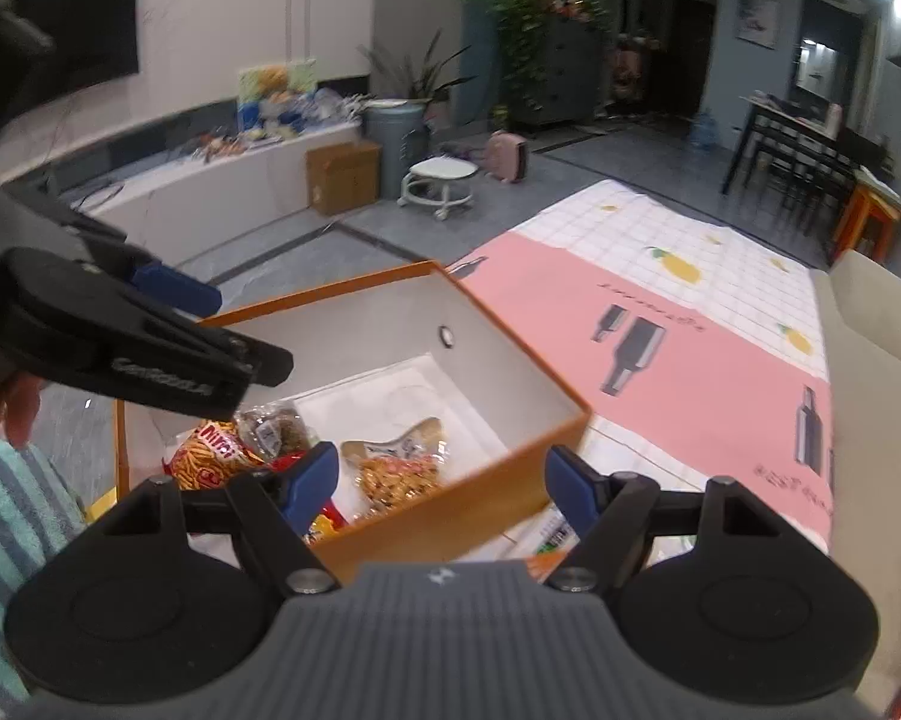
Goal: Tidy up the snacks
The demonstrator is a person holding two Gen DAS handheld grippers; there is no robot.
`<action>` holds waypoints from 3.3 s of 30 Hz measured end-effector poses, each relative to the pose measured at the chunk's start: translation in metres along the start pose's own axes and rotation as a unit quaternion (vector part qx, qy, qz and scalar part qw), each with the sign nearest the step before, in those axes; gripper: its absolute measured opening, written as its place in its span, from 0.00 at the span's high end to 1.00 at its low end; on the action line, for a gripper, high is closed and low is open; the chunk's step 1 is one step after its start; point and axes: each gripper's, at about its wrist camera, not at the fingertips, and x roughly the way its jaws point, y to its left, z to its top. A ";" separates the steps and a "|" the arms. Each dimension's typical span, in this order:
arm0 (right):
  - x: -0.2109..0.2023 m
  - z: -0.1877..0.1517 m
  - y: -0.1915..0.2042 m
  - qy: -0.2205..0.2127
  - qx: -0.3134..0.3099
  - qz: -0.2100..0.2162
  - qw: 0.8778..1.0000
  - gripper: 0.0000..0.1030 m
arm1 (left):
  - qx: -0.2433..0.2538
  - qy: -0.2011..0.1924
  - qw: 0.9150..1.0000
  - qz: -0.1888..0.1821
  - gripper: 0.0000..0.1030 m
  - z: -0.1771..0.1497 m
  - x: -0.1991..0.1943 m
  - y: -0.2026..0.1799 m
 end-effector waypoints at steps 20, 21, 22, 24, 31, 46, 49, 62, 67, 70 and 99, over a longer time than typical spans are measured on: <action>-0.010 -0.127 -0.066 0.104 0.086 -0.078 0.988 0.29 | 0.052 0.032 0.990 -0.124 0.40 -0.055 0.026 -0.121; -0.008 -0.132 -0.070 0.108 0.091 -0.078 0.987 0.29 | 0.055 0.034 0.990 -0.126 0.40 -0.058 0.028 -0.123; -0.006 -0.135 -0.073 0.110 0.095 -0.076 0.986 0.29 | 0.056 0.036 0.990 -0.127 0.40 -0.060 0.032 -0.126; -0.001 -0.138 -0.076 0.110 0.103 -0.073 0.986 0.29 | 0.057 0.040 0.990 -0.126 0.40 -0.063 0.036 -0.127; 0.017 -0.123 -0.088 0.093 0.105 -0.065 0.988 0.29 | 0.057 0.056 0.990 -0.116 0.40 -0.059 0.055 -0.126; 0.078 -0.114 -0.115 0.119 0.130 -0.017 0.984 0.42 | 0.038 0.052 0.994 -0.091 0.34 -0.048 0.083 -0.119; 0.085 -0.120 -0.113 0.127 0.130 -0.005 0.983 0.42 | 0.028 0.051 0.993 -0.100 0.31 -0.043 0.087 -0.118; 0.083 -0.128 -0.122 0.156 0.141 -0.033 0.977 0.48 | 0.094 0.056 0.987 -0.116 0.27 -0.030 0.113 -0.144; 0.076 -0.132 -0.142 0.169 0.161 -0.070 0.970 0.48 | 0.150 0.061 0.979 -0.126 0.22 -0.024 0.128 -0.164; 0.073 -0.134 -0.154 0.174 0.168 -0.090 0.966 0.48 | 0.186 0.053 0.973 -0.125 0.21 -0.018 0.136 -0.177; 0.080 -0.140 -0.167 0.195 0.168 -0.073 0.964 0.46 | 0.360 -0.002 0.932 -0.043 0.76 -0.027 0.192 -0.232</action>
